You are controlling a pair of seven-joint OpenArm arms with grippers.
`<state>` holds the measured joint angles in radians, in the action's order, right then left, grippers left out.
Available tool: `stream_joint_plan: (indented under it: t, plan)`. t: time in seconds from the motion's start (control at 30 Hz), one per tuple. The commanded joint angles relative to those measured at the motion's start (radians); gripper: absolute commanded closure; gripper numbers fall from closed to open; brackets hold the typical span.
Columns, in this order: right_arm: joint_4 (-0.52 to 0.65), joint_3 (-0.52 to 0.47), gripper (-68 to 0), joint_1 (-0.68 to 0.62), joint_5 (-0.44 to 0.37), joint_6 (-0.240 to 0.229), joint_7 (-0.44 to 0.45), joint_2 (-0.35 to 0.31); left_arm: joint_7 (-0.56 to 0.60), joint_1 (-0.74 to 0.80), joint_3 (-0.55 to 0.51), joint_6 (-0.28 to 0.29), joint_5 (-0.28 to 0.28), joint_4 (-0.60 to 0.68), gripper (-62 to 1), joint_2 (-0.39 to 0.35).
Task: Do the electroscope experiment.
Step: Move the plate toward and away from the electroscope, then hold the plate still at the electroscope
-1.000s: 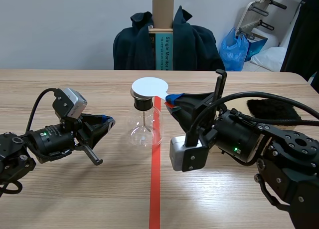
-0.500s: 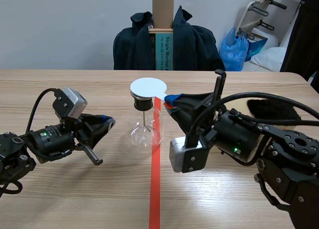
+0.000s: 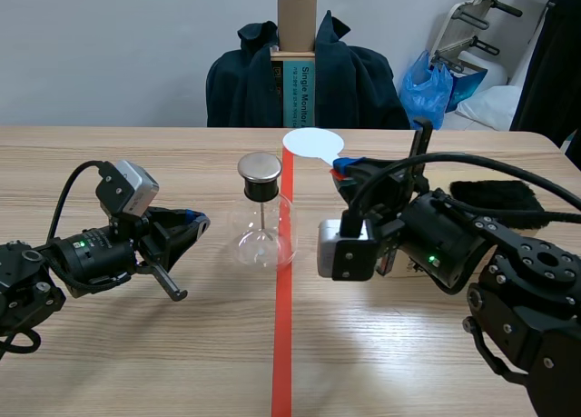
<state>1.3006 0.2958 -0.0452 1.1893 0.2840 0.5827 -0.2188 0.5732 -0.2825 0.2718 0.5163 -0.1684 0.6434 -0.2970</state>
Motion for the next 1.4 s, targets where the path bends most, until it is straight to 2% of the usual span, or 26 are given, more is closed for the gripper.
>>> stream_joint_plan:
  t: [0.0, 0.27, 0.47, 0.7, 1.1, 1.37]
  plan:
    - [0.02, -0.005, -0.8, 0.011, -0.007, 0.014, -0.031, -0.005, 0.014, -0.011, -0.01, 0.002, 0.006, 0.009, -3.2, -0.005]
    - [0.02, -0.005, -0.8, 0.011, -0.007, 0.014, -0.189, -0.005, 0.013, -0.011, -0.01, 0.002, 0.006, 0.009, -3.2, -0.005]
    - [0.02, -0.005, -0.8, 0.011, -0.007, 0.014, -0.201, -0.005, 0.013, -0.011, -0.01, 0.002, 0.002, 0.009, -3.2, -0.005]
    - [0.02, -0.005, -0.8, 0.011, -0.007, 0.014, -0.105, -0.005, 0.013, -0.008, -0.01, 0.002, -0.002, 0.009, -3.2, -0.005]
    - [0.02, -0.005, -0.8, 0.012, -0.007, 0.014, 0.183, -0.005, 0.014, -0.003, -0.01, 0.002, -0.002, 0.01, -3.2, -0.005]
    - [0.02, -0.005, -0.8, 0.012, -0.007, 0.031, 0.263, -0.005, 0.014, -0.003, -0.01, 0.002, -0.002, 0.01, -3.2, -0.005]
